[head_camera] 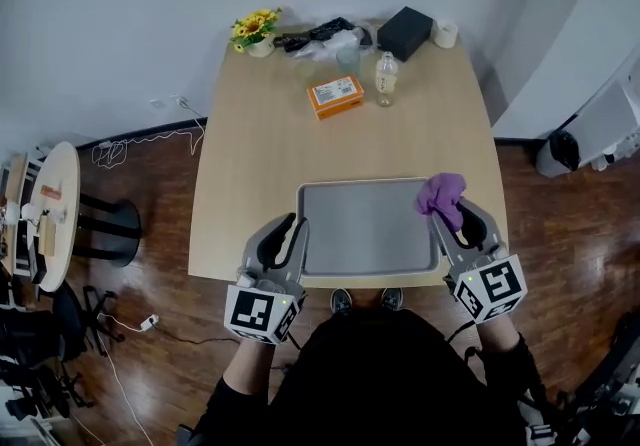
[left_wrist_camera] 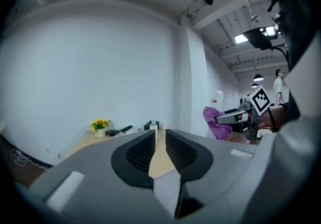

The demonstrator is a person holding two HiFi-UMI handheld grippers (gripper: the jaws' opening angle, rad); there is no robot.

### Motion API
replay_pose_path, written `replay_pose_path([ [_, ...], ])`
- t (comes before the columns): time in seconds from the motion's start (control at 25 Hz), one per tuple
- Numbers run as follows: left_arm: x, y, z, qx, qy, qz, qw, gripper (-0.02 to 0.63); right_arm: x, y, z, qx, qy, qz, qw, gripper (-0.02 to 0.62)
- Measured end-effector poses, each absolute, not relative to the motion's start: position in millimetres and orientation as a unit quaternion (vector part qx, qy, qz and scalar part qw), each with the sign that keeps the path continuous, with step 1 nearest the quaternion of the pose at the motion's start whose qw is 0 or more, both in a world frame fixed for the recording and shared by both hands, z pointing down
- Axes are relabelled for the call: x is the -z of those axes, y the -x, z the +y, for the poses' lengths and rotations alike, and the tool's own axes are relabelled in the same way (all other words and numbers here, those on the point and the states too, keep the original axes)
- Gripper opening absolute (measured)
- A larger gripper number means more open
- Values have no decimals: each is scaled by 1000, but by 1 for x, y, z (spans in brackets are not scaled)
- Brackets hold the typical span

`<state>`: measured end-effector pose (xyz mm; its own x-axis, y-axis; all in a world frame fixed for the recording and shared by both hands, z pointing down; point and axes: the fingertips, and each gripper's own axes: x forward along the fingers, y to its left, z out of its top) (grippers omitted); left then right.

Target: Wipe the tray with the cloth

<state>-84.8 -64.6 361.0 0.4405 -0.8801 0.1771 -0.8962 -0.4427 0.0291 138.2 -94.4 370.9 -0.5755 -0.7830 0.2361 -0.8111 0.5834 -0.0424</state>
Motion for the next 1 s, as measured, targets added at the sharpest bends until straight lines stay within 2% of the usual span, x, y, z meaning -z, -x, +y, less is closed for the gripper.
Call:
replay_pose_path([
  [0.12,-330,82,-59,-24,-847,-531,21,48,-335,-138,-88,-22,-464,-884,58,127],
  [0.32,-332,85,-60,-16,-844,-534,36,47,-339,-160,-96,-12,-497,-866,53,127],
  [0.44,-334,90,-61,-11,-840,-541,49,46,-391,-210,-119,-30,-549,-830,93,127],
  [0.64,-337,89,-61,-23,-837,-543,57,46,-561,-292,-148,-189,-591,-758,202,127],
  [0.84,-338,94,-58,-30,-832,-551,60,44,-666,-320,-145,-252,-596,-705,291,132],
  [1.0,-340,98,-55,-28,-828,-557,65,44,-690,-321,-145,-289,-579,-701,300,168],
])
